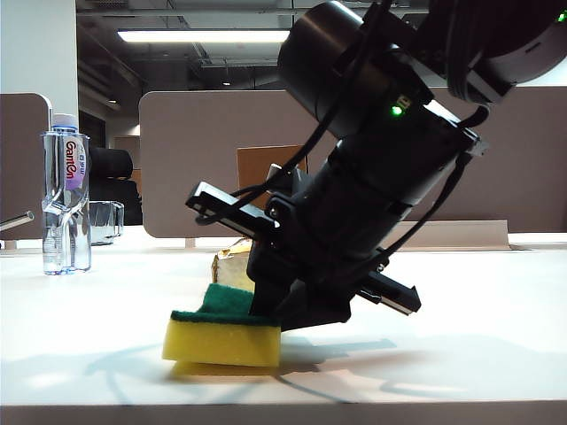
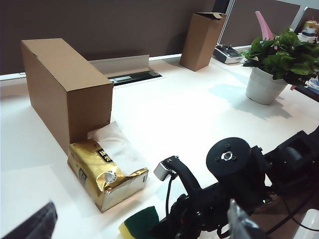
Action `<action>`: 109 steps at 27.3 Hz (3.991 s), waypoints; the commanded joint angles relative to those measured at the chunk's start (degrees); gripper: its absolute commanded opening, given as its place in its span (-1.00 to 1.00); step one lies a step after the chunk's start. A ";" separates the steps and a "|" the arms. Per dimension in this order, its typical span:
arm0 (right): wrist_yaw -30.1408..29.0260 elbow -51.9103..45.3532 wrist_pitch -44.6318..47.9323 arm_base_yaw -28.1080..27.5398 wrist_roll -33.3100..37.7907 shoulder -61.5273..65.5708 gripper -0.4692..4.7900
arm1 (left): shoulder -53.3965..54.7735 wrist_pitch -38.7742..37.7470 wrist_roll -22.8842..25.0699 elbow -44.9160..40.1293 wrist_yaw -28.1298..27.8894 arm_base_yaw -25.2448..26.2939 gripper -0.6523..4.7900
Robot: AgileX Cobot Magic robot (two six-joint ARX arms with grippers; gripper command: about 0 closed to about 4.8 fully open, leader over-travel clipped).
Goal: Move the sponge from right to left to wipe the table, avoiding obstacles on the table, and finally reaching the bottle of mineral water.
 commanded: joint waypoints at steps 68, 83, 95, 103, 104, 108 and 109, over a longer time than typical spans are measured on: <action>-22.99 0.26 -60.85 -31.39 -21.05 -65.37 0.22 | -0.31 -16.68 6.95 6.54 -2.91 -0.79 0.87; -20.00 0.26 -74.90 -33.18 -23.34 -74.58 0.21 | -0.31 -20.87 6.93 6.54 -2.64 -2.12 0.87; -17.44 0.31 -75.25 -33.31 -24.37 -74.60 0.20 | -0.31 -22.67 8.04 6.54 -2.69 -2.93 0.87; -13.57 0.33 -76.15 -33.33 -25.53 -74.60 0.17 | -0.31 -22.84 8.26 6.54 -2.73 -3.23 0.87; -13.33 0.33 -76.24 -33.33 -25.55 -74.58 0.17 | -0.31 -22.86 8.46 6.54 -2.84 -3.45 0.87; -12.04 0.37 -76.35 -33.35 -25.77 -74.60 0.17 | -0.31 -23.28 9.51 6.54 -2.93 -4.57 0.87; -12.07 0.39 -76.28 -33.35 -25.77 -74.60 0.17 | -0.31 -23.28 9.51 6.51 -2.93 -4.70 0.87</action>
